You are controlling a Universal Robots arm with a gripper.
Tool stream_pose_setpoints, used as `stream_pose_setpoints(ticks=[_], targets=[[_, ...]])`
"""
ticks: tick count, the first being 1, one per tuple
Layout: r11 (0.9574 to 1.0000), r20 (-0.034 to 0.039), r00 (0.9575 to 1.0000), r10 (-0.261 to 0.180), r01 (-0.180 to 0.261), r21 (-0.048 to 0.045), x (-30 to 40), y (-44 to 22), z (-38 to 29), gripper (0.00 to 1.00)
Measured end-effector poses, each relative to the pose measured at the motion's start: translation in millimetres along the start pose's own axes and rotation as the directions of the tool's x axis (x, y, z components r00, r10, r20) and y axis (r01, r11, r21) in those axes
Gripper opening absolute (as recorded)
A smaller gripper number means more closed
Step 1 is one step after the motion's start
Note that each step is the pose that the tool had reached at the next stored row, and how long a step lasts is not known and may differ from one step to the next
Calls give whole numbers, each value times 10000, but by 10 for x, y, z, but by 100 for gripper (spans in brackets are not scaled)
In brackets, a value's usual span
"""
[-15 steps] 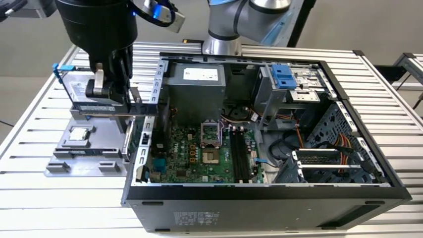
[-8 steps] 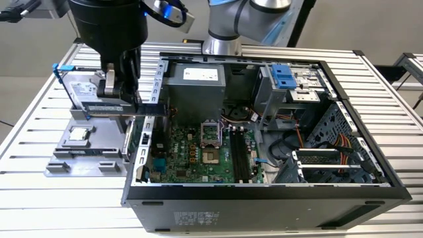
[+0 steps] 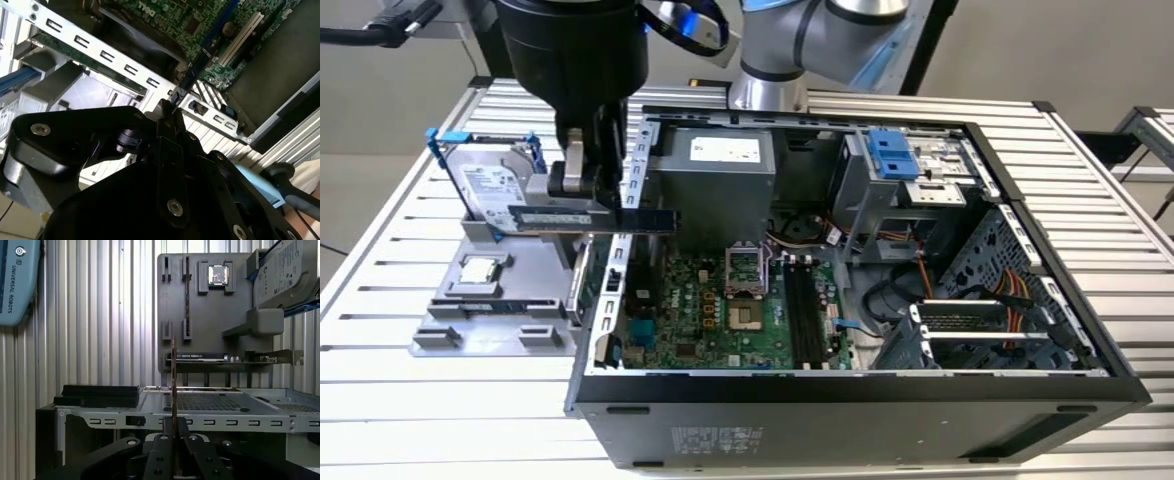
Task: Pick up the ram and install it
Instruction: 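Pick up the ram and move it above insertion slot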
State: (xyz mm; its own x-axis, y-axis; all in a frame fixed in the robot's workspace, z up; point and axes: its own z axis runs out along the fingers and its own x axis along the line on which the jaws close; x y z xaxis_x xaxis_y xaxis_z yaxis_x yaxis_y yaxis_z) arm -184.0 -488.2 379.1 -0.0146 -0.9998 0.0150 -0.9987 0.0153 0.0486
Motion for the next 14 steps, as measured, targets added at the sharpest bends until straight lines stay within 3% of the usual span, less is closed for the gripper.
stream_pose_setpoints(ticks=[14], targets=[[10000, -1, 10000, -1, 1, -10, -5, -313, -16, 0]])
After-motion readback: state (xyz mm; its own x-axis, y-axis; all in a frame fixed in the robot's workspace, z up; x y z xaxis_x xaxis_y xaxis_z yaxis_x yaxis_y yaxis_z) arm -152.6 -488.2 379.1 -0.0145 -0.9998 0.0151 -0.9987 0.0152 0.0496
